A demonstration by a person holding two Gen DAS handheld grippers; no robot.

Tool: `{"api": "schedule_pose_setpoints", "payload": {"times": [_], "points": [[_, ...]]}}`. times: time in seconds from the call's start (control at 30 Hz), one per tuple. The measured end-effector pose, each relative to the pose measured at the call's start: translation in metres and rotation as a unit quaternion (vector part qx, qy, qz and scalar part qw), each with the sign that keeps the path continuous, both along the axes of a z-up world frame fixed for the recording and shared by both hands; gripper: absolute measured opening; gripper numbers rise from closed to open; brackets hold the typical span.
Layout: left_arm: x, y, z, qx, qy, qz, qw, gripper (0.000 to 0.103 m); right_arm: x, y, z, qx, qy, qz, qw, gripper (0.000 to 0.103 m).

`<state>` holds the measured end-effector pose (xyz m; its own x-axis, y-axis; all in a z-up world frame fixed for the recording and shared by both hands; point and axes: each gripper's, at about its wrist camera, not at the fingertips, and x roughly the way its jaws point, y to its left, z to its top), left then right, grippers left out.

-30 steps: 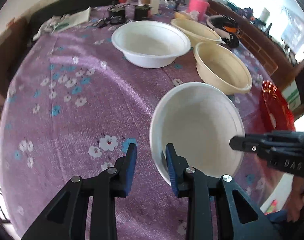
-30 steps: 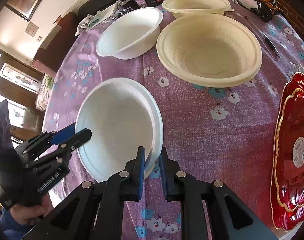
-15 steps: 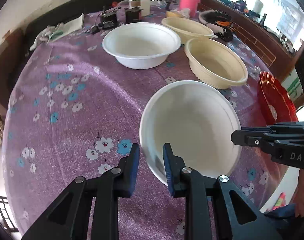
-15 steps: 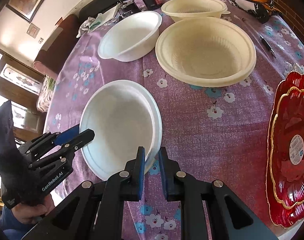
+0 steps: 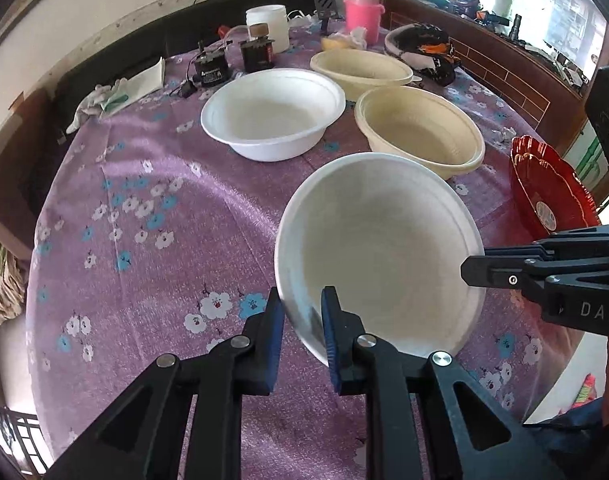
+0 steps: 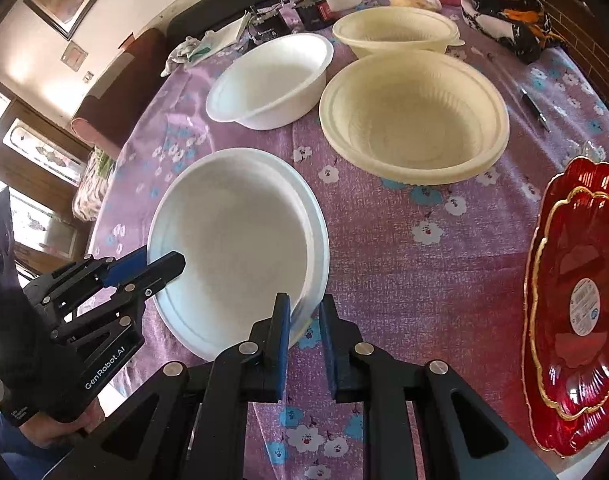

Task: Organize plates and bowls
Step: 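Lift the white bowl with both grippers and carry it toward the red plates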

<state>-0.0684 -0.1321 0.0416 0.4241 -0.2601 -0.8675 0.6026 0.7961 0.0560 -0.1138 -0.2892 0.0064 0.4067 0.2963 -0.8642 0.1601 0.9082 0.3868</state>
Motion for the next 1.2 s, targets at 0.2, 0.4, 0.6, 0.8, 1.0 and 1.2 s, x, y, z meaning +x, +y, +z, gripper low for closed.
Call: {"api": "schedule_pose_setpoints", "payload": {"times": [0.2,0.4,0.6,0.8,1.0,1.2], "points": [[-0.006,-0.004,0.002,-0.002,-0.003,-0.001,1.0000,0.018,-0.009,-0.005,0.006,-0.006,-0.006,0.000,1.000,0.016],[-0.015,-0.011,0.006,-0.004,-0.010,-0.006,0.9999,0.018,-0.016,-0.010,0.011,-0.010,-0.011,-0.002,1.000,0.016],[-0.023,-0.020,0.011,-0.006,-0.018,-0.013,0.9997,0.018,-0.025,-0.019,0.017,-0.012,-0.017,-0.007,1.000,0.016],[-0.029,-0.032,0.014,-0.007,-0.025,-0.021,0.9994,0.018,-0.034,-0.029,0.021,-0.013,-0.022,-0.014,1.000,0.016],[-0.034,-0.043,0.017,-0.006,-0.033,-0.030,0.9990,0.018,-0.042,-0.040,0.024,-0.013,-0.025,-0.022,0.999,0.016],[-0.037,-0.053,0.021,-0.005,-0.045,-0.038,0.9983,0.018,-0.048,-0.049,0.030,-0.017,-0.034,-0.027,0.999,0.016]]}}
